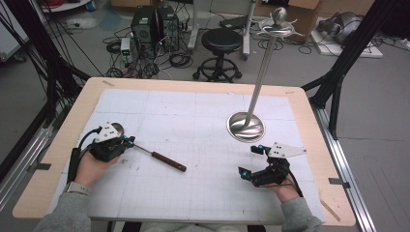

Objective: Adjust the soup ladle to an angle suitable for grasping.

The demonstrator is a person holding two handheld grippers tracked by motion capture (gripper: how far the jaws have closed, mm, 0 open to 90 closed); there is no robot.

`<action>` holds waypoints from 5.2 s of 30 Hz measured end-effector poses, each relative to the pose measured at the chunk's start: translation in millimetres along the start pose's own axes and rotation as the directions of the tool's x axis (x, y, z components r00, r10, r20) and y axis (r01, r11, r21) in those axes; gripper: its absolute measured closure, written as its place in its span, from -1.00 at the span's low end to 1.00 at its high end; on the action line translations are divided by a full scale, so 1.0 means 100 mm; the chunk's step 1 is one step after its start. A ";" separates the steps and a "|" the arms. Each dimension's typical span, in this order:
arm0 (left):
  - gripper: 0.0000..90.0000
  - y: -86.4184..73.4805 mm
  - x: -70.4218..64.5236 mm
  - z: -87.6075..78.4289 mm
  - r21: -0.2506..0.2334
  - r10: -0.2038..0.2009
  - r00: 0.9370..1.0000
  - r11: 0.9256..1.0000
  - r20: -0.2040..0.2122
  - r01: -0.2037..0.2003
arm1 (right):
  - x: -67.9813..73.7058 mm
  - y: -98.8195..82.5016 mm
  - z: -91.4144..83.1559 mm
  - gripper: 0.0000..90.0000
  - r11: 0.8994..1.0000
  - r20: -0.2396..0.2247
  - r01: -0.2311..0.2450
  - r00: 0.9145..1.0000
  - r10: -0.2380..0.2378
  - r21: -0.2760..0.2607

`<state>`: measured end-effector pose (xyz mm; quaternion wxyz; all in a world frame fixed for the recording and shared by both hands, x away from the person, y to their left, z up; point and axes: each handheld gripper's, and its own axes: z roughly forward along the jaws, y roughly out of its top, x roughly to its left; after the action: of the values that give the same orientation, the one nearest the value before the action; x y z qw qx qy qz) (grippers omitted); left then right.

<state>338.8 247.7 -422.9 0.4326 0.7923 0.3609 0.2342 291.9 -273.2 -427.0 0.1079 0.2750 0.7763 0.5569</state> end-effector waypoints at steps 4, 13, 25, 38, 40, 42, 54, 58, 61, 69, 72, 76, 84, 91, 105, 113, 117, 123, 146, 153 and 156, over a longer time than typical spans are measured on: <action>0.99 0.00 0.07 0.05 0.007 -0.018 1.000 1.000 0.009 0.018 | 0.00 0.00 0.00 -0.97 1.000 0.002 -0.004 1.000 0.004 0.006; 0.99 0.00 0.17 0.21 0.073 -0.005 1.000 0.997 -0.014 0.006 | 0.01 0.00 -0.02 -0.97 1.000 0.005 0.003 1.000 -0.003 -0.001; 0.99 -0.06 0.21 0.39 0.128 0.002 1.000 0.992 -0.014 0.000 | 0.03 -0.02 -0.07 -0.97 1.000 0.006 -0.005 1.000 0.005 -0.008; 0.99 -0.06 0.13 0.34 0.162 0.061 0.998 0.985 -0.032 -0.055 | 0.03 -0.02 -0.07 -0.97 1.000 0.005 -0.001 1.000 0.001 -0.010; 0.99 -0.06 0.11 0.33 0.165 0.070 0.997 0.984 -0.031 -0.064 | 0.03 -0.02 -0.06 -0.97 1.000 0.003 0.000 1.000 0.000 -0.003; 0.99 -0.07 0.10 0.32 0.166 0.082 0.996 0.983 -0.030 -0.076 | 0.04 -0.02 -0.06 -0.97 1.000 -0.001 0.000 1.000 0.000 -0.001; 0.99 -0.07 -0.12 0.20 0.234 0.168 0.985 0.960 -0.050 -0.152 | 0.03 -0.02 -0.04 -0.97 1.000 -0.008 0.001 1.000 -0.001 0.007; 0.99 -0.07 -0.15 0.17 0.245 0.168 0.985 0.958 -0.046 -0.152 | 0.03 -0.02 -0.03 -0.97 1.000 -0.010 0.003 1.000 -0.003 0.007; 0.99 -0.08 -0.16 0.14 0.253 0.162 0.986 0.956 -0.044 -0.146 | 0.03 -0.01 -0.02 -0.97 1.000 -0.015 0.004 1.000 -0.004 0.005; 0.99 -0.22 -0.14 -0.05 0.214 0.032 0.999 0.976 -0.015 -0.028 | 0.04 0.01 0.00 -0.97 1.000 -0.035 0.006 0.999 -0.006 -0.005; 0.99 -0.24 -0.16 -0.10 0.218 0.014 1.000 0.976 -0.014 -0.011 | 0.04 0.01 0.02 -0.97 1.000 -0.038 0.003 0.999 -0.003 0.003; 0.99 -0.25 -0.20 -0.15 0.236 0.014 1.000 0.972 -0.024 -0.008 | 0.04 0.01 0.03 -0.97 1.000 -0.046 0.007 0.999 -0.007 -0.001; 0.99 -0.31 -0.30 -0.27 0.243 0.002 0.999 0.970 -0.035 0.007 | 0.04 0.02 0.03 -0.97 1.000 -0.054 0.006 0.999 -0.006 0.000; 0.99 -0.35 -0.45 -0.35 0.256 0.019 0.996 0.967 -0.089 0.004 | 0.05 0.02 0.04 -0.97 1.000 -0.054 0.009 0.999 -0.009 0.003; 0.99 -0.44 -0.56 -0.49 0.232 -0.005 0.993 0.972 -0.118 0.032 | 0.05 0.02 0.05 -0.97 1.000 -0.056 0.009 0.998 -0.009 0.009; 0.99 -0.35 -0.59 -0.57 0.096 -0.026 0.996 0.995 -0.082 0.034 | 0.05 0.02 0.06 -0.97 1.000 -0.062 0.001 0.998 0.000 0.014; 0.99 -0.28 -0.80 -0.54 0.035 -0.005 0.998 0.999 0.064 0.003 | 0.05 0.02 0.05 -0.97 1.000 -0.060 0.005 0.998 -0.004 0.010; 0.99 -0.23 -0.99 -0.45 0.021 0.036 0.983 0.999 0.181 -0.040 | 0.05 0.02 0.05 -0.97 1.000 -0.064 0.005 0.998 -0.004 0.013; 0.99 -0.24 -1.06 -0.07 0.110 0.132 0.971 0.982 0.200 -0.156 | 0.06 0.01 0.06 -0.97 0.999 -0.089 0.002 0.996 0.001 0.033; 0.99 -0.22 -1.04 0.00 0.105 0.148 0.975 0.980 0.162 -0.167 | 0.06 0.01 0.06 -0.97 0.999 -0.090 -0.004 0.996 0.007 0.035; 0.99 -0.20 -1.03 0.04 0.103 0.141 0.979 0.982 0.148 -0.157 | 0.06 0.01 0.06 -0.97 0.999 -0.090 0.000 0.996 0.003 0.037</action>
<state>269.3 173.4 -448.0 0.3922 0.8550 0.2820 0.1888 290.1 -264.9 -427.9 0.0672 0.2520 0.7904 0.5544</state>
